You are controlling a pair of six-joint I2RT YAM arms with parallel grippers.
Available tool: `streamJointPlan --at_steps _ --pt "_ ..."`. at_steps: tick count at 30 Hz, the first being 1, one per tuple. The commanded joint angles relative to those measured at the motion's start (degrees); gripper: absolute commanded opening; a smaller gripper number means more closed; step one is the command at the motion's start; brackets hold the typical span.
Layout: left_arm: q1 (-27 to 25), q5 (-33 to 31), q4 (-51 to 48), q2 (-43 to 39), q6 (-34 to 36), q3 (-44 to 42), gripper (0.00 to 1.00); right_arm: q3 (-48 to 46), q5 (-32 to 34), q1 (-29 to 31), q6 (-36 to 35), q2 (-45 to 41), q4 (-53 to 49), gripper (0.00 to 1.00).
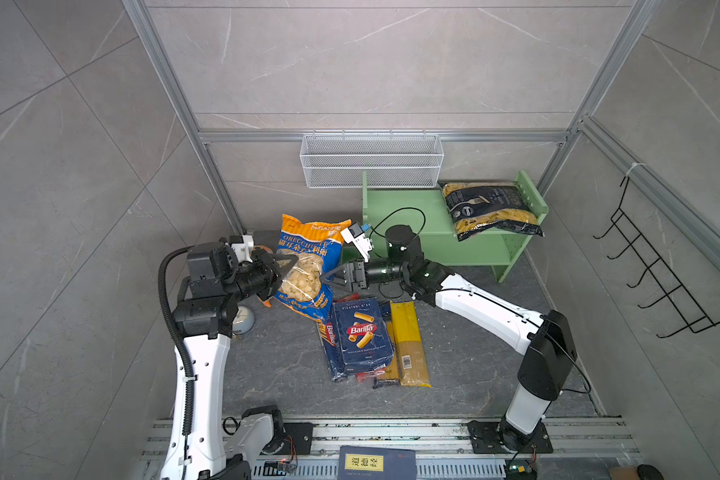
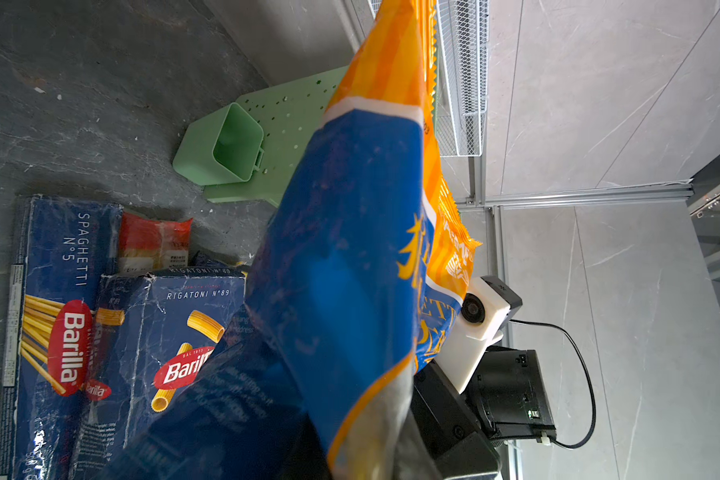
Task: Place and organize the pasta boxes and bags onto the shelf
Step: 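Close the right gripper on the orecchiette bag held by the left gripper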
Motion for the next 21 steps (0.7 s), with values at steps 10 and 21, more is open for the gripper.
streamJointPlan --at_steps 10,21 --pt "-0.92 6.74 13.57 -0.79 -5.43 0.91 0.00 4.33 0.90 0.93 0.59 4.29 7.46 1.00" --pt "-1.77 6.65 16.45 -0.73 -7.17 0.00 0.00 10.47 -3.30 1.63 6.11 9.18 13.87 1.00"
